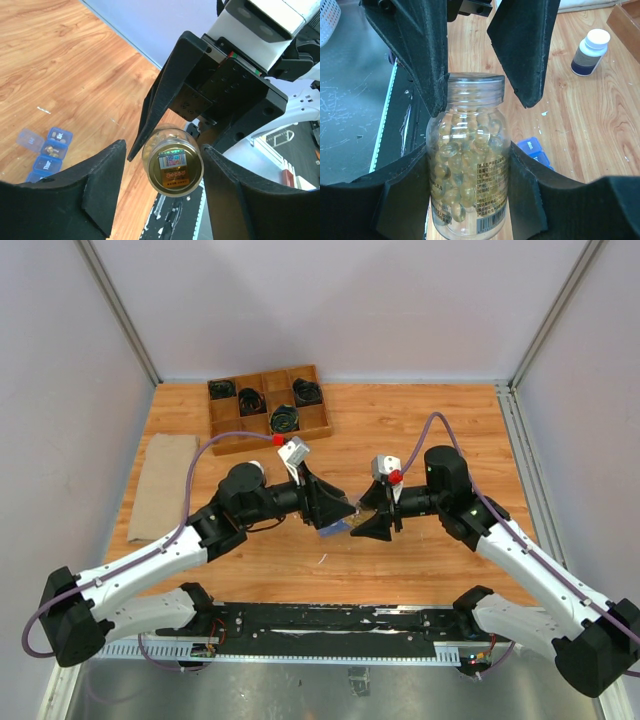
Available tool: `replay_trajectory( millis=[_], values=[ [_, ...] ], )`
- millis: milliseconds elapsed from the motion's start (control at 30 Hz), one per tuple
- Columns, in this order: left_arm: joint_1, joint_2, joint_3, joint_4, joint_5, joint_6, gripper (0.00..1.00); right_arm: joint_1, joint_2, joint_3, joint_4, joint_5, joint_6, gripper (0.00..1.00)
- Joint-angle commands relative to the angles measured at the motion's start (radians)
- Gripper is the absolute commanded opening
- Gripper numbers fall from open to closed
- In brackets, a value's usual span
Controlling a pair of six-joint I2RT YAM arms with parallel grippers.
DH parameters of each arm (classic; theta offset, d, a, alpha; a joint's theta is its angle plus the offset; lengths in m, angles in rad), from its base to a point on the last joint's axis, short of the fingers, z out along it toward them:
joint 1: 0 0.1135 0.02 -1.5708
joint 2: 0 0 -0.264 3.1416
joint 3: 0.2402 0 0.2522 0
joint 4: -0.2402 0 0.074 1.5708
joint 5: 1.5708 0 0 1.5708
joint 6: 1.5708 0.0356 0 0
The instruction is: Sort the pills into containers
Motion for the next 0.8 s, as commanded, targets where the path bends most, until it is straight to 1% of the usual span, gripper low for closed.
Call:
replay_trajectory(
  millis=[0,67,167,333,500,700,767],
  values=[
    [0.004,-0.010,0.023,-0.107,-0.122,0.041,0.67,0.011,-0.022,0.020,0.110,-0.125,0.006,0.04],
    [0.004,-0.023,0.029,-0.123,-0.135,0.040,0.70,0.010,-0.022,0.019,0.112,-0.123,0.005,0.04],
    [0.004,-0.043,0.031,-0.146,-0.152,0.043,0.77,0.011,-0.025,0.019,0.107,-0.121,-0.003,0.04],
    [0.004,-0.135,-0.025,-0.114,-0.158,0.026,0.99,0.009,-0.034,0.021,0.077,-0.103,-0.049,0.04],
    [0.004,-0.200,-0.052,-0.072,-0.124,0.006,0.99,0.010,-0.026,0.021,0.073,-0.099,-0.060,0.04],
    [0.004,-0.201,-0.058,-0.048,-0.046,-0.009,0.99,0.010,-0.018,0.020,0.073,-0.088,-0.060,0.04],
    [0.004,-0.215,-0.068,-0.046,-0.055,-0.021,0.99,0.010,-0.018,0.021,0.069,-0.079,-0.062,0.04]
  ],
)
